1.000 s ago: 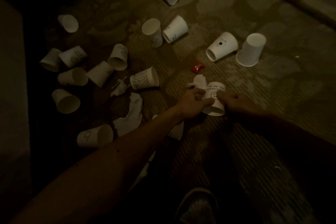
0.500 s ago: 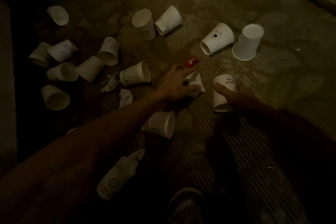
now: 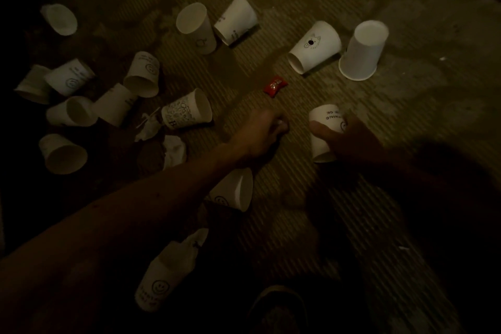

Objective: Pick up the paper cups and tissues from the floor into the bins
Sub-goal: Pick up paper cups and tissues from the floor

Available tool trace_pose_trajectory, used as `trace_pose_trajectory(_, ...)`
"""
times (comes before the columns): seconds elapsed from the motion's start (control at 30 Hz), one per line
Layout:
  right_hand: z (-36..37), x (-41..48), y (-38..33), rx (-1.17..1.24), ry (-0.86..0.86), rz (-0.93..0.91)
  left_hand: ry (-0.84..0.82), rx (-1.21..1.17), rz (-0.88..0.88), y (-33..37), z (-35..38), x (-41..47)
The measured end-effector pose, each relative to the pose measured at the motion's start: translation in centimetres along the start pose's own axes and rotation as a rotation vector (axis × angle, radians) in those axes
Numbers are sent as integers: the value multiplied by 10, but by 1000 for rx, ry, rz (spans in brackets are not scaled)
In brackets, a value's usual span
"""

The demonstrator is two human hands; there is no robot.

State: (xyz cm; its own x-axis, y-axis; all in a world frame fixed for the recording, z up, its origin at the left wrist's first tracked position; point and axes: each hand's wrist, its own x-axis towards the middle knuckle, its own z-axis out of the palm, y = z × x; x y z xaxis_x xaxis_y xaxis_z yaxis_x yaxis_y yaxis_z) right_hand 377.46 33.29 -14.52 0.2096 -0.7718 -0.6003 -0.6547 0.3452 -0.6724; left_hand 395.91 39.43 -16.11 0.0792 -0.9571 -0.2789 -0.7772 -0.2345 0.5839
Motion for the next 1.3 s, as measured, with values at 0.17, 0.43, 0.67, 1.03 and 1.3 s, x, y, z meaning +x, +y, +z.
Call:
trace_pose_trajectory(0.17,0,3,1,-64,-24,6,261,-3,-147,-9,-15,16)
trace_pose_trajectory(0.43,2,7,10,-56,-17,-43,129,-61,-287,-17,-18,63)
trace_pose_trajectory(0.67,1,-4,4,-25,-3,-22,-156,258,-209,0,-27,55)
trace_pose_trajectory(1.03,38,-71,-1,-203,-281,-106,129,-46,-69,38,-75,-108)
trace_pose_trajectory(1.3,56,-99,8,-401,-537,-110,-116,138,-243,4,-64,-203)
